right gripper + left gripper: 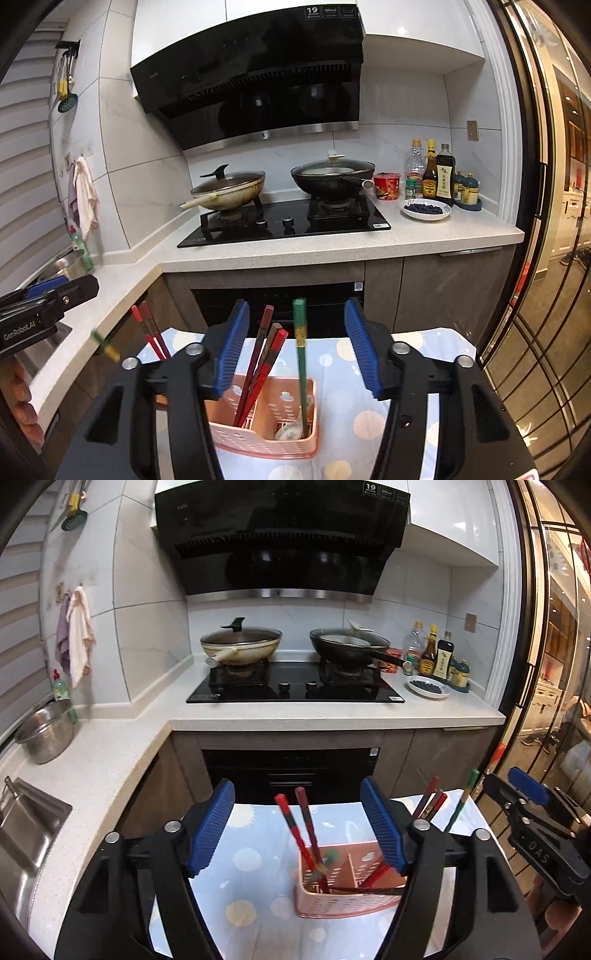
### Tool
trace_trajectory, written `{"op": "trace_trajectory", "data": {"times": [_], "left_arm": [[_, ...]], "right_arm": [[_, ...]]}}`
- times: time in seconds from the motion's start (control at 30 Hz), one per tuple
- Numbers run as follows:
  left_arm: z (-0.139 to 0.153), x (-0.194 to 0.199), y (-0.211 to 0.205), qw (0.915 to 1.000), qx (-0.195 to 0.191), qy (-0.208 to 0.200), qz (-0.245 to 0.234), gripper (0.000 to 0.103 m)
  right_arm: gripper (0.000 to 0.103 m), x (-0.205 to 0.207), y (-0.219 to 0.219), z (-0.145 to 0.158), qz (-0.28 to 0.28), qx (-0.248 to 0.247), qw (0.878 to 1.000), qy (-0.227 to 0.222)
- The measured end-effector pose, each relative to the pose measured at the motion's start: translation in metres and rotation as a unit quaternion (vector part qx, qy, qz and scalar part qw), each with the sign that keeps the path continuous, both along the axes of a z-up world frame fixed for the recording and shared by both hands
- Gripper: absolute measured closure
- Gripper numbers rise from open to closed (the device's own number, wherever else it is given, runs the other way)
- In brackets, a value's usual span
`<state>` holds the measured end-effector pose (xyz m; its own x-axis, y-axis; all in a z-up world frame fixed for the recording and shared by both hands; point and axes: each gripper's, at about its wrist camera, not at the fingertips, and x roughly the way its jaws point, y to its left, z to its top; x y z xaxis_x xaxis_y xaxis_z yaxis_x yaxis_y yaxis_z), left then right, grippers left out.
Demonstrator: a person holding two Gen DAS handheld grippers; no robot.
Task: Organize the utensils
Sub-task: 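Open both tools to release the green chopsticks in the holder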
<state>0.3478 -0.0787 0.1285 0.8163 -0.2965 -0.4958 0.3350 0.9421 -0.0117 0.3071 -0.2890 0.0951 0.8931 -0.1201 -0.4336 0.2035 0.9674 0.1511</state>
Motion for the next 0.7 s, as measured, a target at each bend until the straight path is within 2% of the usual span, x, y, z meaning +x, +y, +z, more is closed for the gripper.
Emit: {"op": "trace_trajectory", "data": {"times": [0.17, 0.27, 0.37, 0.7], "left_arm": [[-0.003, -0.009, 0.006, 0.9999, 0.01, -0.001, 0.011, 0.032], [-0.005, -0.019, 0.008, 0.9998, 0.015, -0.004, 0.01, 0.025], [-0.006, -0.03, 0.008, 0.9997, 0.02, -0.007, 0.008, 0.022], [-0.014, -0.061, 0.011, 0.9997, 0.025, -0.001, 0.001, 0.019]], "right_arm": [[0.047, -0.014, 0.001, 0.0, 0.005, 0.005, 1.0, 0.001], [0.046, -0.025, 0.005, -0.002, 0.006, 0.003, 1.0, 0.001], [0.044, -0.035, 0.01, -0.003, 0.007, -0.004, 1.0, 0.003], [0.042, -0.073, 0.021, -0.009, 0.005, -0.018, 1.0, 0.016]]}}
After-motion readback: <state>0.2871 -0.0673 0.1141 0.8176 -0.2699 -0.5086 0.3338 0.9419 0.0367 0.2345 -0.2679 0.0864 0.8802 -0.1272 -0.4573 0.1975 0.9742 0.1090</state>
